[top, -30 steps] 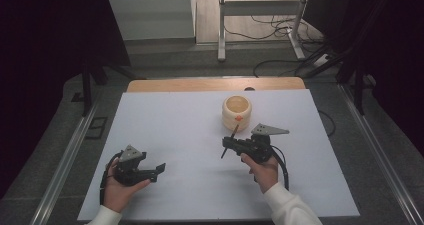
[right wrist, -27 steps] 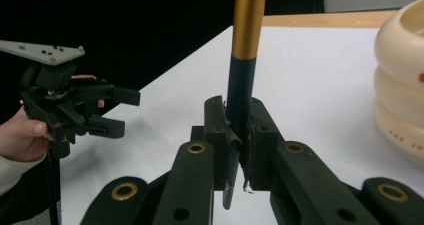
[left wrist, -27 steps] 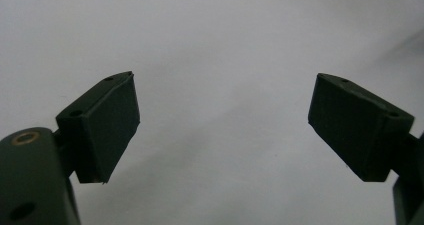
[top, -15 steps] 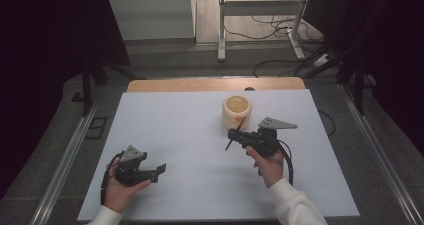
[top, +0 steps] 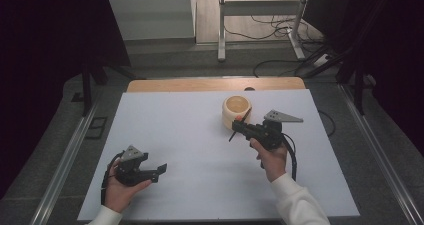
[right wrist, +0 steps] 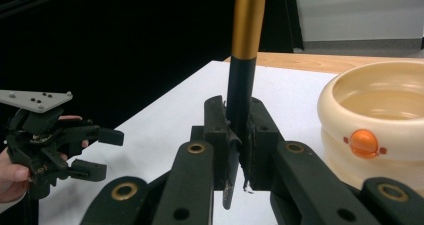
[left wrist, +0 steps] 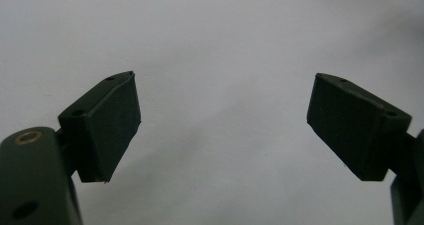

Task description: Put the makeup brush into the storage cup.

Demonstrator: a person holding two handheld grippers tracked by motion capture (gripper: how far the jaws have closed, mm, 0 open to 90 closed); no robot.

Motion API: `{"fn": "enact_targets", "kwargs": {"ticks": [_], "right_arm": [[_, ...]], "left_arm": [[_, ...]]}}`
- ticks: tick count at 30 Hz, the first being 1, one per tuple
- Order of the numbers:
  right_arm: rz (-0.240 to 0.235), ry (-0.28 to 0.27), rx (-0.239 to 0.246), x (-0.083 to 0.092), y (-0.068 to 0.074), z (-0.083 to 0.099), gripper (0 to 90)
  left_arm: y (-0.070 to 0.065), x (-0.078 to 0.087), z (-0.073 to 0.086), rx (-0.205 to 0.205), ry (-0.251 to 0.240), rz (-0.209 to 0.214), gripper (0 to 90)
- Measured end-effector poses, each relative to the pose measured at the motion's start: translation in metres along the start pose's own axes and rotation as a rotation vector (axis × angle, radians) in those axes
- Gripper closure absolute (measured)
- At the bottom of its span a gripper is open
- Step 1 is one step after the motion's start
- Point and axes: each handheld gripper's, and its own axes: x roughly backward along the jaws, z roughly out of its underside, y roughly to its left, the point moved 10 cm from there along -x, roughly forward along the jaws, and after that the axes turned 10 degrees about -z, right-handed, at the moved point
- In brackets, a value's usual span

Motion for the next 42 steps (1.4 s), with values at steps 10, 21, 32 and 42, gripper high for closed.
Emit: {"fn": "enact_targets", "kwargs": {"ticks": [10, 21, 32, 42], "right_arm": [[0.001, -0.029, 0.007, -0.004, -0.005, -0.015, 83.2], [0.017, -0.047, 0.019, -0.005, -0.014, -0.026, 83.2], [0.019, -0.068, 0.015, -0.002, -0.019, -0.033, 83.2], [0.036, -0.091, 0.021, 0.000, -0.029, -0.044, 83.2]], "left_arm": [[0.001, 0.001, 0.000, 0.001, 0.002, 0.000, 14.6], [0.001, 0.002, 0.000, 0.004, 0.001, -0.002, 15.1], [0.001, 0.002, -0.001, 0.004, 0.000, -0.001, 15.1], [0.003, 0.003, -0.002, -0.001, -0.007, -0.013, 15.3]]}}
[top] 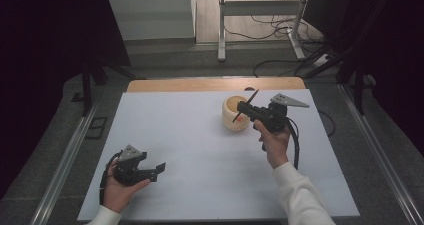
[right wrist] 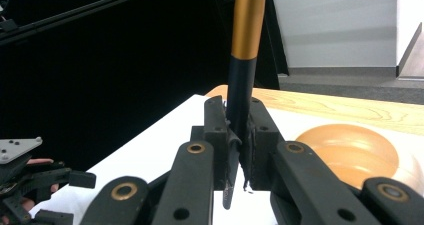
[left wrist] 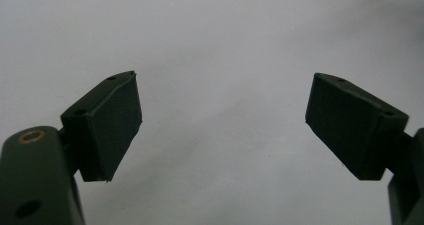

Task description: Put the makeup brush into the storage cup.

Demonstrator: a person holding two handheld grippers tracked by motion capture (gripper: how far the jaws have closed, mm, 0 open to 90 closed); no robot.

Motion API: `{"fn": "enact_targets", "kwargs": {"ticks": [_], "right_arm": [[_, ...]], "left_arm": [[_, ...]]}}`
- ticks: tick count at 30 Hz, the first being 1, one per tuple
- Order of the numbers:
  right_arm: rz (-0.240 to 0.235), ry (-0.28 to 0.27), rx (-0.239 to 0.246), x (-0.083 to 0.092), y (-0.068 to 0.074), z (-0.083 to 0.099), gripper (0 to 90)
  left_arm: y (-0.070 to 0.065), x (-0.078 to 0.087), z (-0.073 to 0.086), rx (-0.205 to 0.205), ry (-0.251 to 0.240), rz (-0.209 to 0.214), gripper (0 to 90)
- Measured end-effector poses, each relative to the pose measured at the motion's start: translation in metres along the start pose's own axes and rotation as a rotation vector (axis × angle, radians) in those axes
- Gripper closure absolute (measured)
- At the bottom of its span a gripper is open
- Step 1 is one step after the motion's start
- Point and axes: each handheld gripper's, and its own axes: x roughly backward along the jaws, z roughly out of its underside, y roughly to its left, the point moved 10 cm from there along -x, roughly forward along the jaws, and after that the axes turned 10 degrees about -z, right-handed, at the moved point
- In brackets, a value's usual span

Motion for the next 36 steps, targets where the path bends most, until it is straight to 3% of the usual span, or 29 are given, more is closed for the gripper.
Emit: {"fn": "enact_targets", "kwargs": {"ticks": [20, 29, 36], "right_arm": [[0.027, -0.019, 0.000, 0.003, -0.015, -0.012, 83.0], [0.070, -0.016, 0.011, 0.012, -0.024, -0.020, 83.0], [0.102, 0.003, 0.007, 0.004, -0.038, -0.021, 83.0]], "left_arm": [[0.001, 0.001, -0.002, 0.011, -0.011, 0.002, 15.7], [0.001, 0.002, -0.002, 0.013, -0.012, 0.006, 15.9], [0.000, 0.001, -0.002, 0.010, -0.009, 0.014, 15.9]]}}
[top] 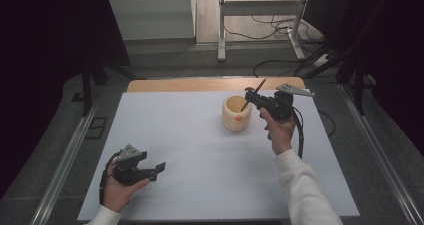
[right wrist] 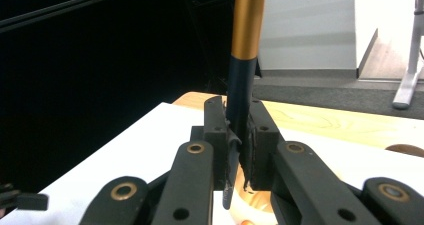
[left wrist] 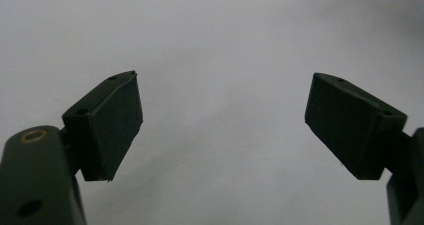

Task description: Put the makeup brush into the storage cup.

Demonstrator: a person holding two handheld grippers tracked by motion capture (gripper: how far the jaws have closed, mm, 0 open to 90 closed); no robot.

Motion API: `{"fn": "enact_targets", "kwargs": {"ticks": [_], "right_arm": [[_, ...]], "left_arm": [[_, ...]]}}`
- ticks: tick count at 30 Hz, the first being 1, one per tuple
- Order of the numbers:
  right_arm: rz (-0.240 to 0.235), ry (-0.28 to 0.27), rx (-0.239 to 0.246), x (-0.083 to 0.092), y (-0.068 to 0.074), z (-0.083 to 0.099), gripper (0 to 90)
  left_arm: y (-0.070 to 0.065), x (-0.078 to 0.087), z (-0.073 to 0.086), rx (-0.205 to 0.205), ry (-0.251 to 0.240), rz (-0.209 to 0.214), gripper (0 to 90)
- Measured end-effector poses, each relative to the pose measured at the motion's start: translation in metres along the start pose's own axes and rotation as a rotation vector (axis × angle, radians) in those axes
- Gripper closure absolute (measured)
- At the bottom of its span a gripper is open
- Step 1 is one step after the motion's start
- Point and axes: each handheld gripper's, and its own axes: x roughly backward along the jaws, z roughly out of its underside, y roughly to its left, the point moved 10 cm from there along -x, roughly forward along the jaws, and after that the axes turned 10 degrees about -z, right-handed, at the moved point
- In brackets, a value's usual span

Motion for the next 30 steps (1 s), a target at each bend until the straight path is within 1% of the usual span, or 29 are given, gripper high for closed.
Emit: {"fn": "enact_targets", "kwargs": {"ticks": [2, 5, 6, 9, 12, 13, 17, 21, 30], "right_arm": [[0.003, -0.002, -0.006, -0.002, -0.002, 0.000, 83.0], [0.015, 0.009, -0.025, -0.007, -0.011, 0.002, 82.9], [0.015, 0.009, -0.025, -0.007, -0.011, 0.002, 82.9], [0.027, 0.017, -0.024, -0.013, -0.017, 0.000, 82.9], [0.033, 0.016, -0.023, -0.015, -0.020, -0.001, 82.8], [0.036, 0.022, -0.024, -0.018, -0.024, -0.002, 82.8], [0.053, 0.028, -0.022, -0.022, -0.030, -0.004, 82.9], [0.061, 0.030, -0.020, -0.026, -0.033, -0.005, 82.8], [0.090, 0.062, -0.011, -0.036, -0.044, -0.001, 82.7]], "left_arm": [[0.000, 0.000, 0.000, -0.002, 0.001, 0.000, 15.8], [0.000, -0.001, 0.001, -0.004, 0.005, 0.003, 15.8], [0.000, -0.001, 0.001, -0.004, 0.005, 0.003, 15.8], [-0.001, -0.001, 0.001, -0.005, 0.005, 0.005, 15.8], [-0.001, 0.000, 0.001, -0.004, 0.004, 0.006, 15.7], [-0.001, 0.000, 0.001, -0.004, 0.005, 0.006, 15.8], [0.000, -0.001, 0.002, -0.005, 0.007, 0.004, 15.7], [0.000, -0.001, 0.002, -0.003, 0.009, 0.004, 15.7], [0.000, -0.001, 0.002, -0.004, 0.007, 0.004, 15.7]]}}
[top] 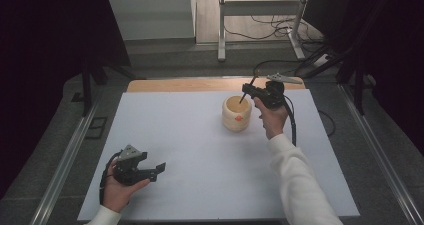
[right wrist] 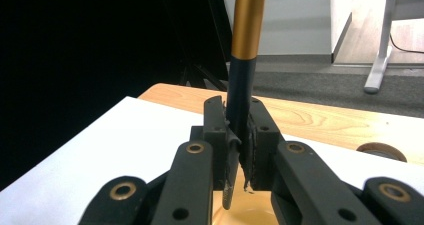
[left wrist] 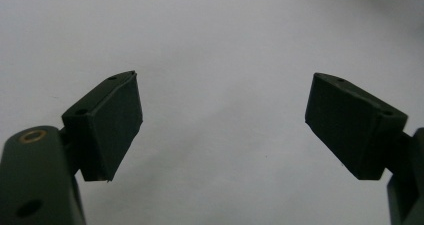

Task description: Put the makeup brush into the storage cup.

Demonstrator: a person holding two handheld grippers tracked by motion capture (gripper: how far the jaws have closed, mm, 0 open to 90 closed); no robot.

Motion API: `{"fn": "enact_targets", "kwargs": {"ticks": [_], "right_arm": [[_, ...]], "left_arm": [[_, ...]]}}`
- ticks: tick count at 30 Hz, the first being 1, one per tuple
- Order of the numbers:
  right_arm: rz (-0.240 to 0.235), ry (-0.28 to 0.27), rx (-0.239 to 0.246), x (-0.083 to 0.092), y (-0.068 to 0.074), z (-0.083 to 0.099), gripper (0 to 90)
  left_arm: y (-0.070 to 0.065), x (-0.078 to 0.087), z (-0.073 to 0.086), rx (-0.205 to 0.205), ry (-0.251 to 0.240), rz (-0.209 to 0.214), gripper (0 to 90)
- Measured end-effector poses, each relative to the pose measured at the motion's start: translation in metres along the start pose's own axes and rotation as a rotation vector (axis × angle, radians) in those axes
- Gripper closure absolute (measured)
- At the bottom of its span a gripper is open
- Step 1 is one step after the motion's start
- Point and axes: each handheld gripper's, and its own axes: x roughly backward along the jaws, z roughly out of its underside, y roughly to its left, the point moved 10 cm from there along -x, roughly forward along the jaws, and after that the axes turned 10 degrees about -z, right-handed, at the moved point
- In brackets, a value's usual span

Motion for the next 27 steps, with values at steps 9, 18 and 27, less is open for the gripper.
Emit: {"fn": "enact_targets", "kwargs": {"ticks": [9, 18, 27], "right_arm": [[0.024, 0.025, -0.019, -0.010, -0.010, 0.011, 82.6], [0.031, 0.063, -0.018, -0.017, -0.012, 0.023, 82.3], [0.031, 0.094, -0.010, -0.023, -0.012, 0.032, 82.3]], "left_arm": [[0.001, 0.001, 0.000, 0.002, -0.002, -0.002, 15.7], [0.000, 0.000, 0.000, -0.001, -0.001, -0.001, 15.7], [0.001, 0.000, 0.000, -0.001, 0.000, -0.004, 15.7]]}}
